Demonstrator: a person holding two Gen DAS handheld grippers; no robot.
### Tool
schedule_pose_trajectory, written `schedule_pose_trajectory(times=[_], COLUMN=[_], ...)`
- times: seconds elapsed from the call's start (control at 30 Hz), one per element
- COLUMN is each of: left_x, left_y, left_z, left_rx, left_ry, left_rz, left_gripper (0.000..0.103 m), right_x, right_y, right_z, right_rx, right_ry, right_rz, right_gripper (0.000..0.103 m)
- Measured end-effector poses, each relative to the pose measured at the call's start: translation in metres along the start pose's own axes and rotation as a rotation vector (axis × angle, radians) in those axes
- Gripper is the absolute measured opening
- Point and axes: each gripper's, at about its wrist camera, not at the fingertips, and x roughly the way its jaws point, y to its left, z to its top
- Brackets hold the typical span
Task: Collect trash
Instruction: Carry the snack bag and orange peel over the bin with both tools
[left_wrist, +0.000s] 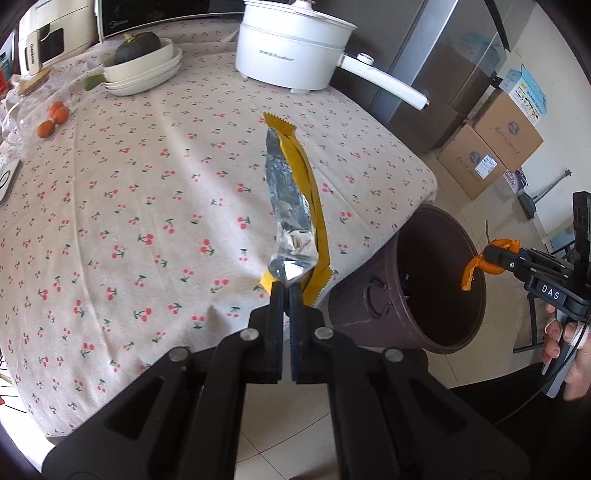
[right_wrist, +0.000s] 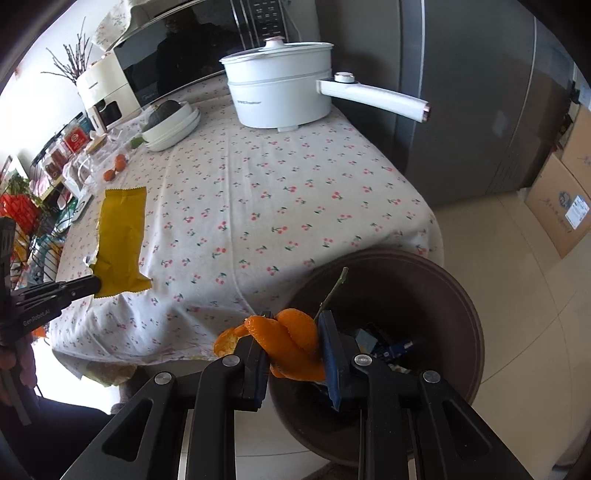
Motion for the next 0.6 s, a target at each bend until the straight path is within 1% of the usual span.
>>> schedule_pose_trajectory(times=[0.27, 0.47, 0.57, 0.6], left_x=[0.029, 0.053, 0.062, 0.064], left_y=[-0.058, -0.107, -0.125, -0.130], left_z=[0.000, -0.004, -0.005, -0.005], left_rx=[0.104, 0.199, 0.236, 0.247], left_ry=[0.052, 0.093, 0.104, 0.102], left_rz=[-0.079, -0.151, -0.188, -0.180], left_gripper=[0.003, 0.003, 0.004, 0.005], right_x=[-0.007, -0.014, -0.016, -0.017], right_y=[-0.060, -0.097, -0.111, -0.115], right_z=[-0.029, -0.050, -0.057, -0.060], right_rx=[0.104, 0.167, 0.193, 0.202], right_ry=[0.018, 0.027, 0.033, 0.035], right_rz=[-0.050, -0.081, -0.092, -0.094], right_gripper=[0.026, 0.026, 0.026, 0.026])
